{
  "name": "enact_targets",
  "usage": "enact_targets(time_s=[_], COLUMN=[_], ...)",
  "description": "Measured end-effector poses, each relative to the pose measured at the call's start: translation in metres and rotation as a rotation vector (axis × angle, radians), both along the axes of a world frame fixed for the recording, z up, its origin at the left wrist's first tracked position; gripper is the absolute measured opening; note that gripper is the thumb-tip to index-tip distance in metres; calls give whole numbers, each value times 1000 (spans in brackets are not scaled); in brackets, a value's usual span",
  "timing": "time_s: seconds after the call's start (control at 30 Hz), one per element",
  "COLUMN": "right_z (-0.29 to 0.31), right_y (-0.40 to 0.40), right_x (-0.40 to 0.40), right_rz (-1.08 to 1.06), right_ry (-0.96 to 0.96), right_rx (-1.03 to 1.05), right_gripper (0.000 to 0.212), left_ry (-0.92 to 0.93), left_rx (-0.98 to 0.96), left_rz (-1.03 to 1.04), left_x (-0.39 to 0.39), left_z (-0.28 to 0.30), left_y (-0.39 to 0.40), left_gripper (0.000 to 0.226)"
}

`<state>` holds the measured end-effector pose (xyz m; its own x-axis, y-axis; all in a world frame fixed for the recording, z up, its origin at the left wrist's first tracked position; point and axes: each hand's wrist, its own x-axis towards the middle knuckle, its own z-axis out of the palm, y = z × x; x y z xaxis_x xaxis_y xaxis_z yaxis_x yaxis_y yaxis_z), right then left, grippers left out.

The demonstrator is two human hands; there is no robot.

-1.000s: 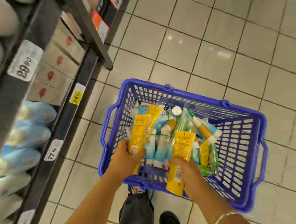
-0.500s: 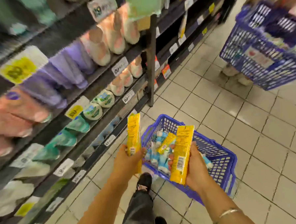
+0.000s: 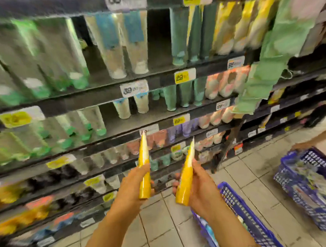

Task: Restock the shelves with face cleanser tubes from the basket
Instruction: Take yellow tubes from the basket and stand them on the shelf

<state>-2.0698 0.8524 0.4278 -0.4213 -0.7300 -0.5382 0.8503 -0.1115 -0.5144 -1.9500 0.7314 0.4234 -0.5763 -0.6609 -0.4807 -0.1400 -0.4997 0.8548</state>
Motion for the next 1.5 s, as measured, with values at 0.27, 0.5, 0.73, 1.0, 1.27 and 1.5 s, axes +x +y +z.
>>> enact_targets(time_s=[0.27, 0.5, 0.73, 1.0, 1.27, 1.5], right_z=[70, 89, 143, 228, 300, 334], right_y=[-103, -181, -226, -275, -346, -400], right_x=[111, 229, 267, 255, 225, 222], right_rz=[170, 298, 364, 397, 463, 532], right_ry=[364, 398, 504, 637, 739, 783], right_rx=[-211, -165, -351, -594, -674, -755], right_gripper=[39, 19, 27, 36, 15, 19], left_ry=[298, 293, 369, 459, 409, 317], left_rx=[60, -62, -278, -497, -640, -747], left_rz=[195, 282, 231, 253, 346, 428], left_x=[132, 264, 324, 320, 304, 302], left_z=[72, 100, 142, 223, 305, 336], left_y=[-73, -138, -176, -220, -274, -318], left_gripper=[29, 11, 40, 43, 31, 48])
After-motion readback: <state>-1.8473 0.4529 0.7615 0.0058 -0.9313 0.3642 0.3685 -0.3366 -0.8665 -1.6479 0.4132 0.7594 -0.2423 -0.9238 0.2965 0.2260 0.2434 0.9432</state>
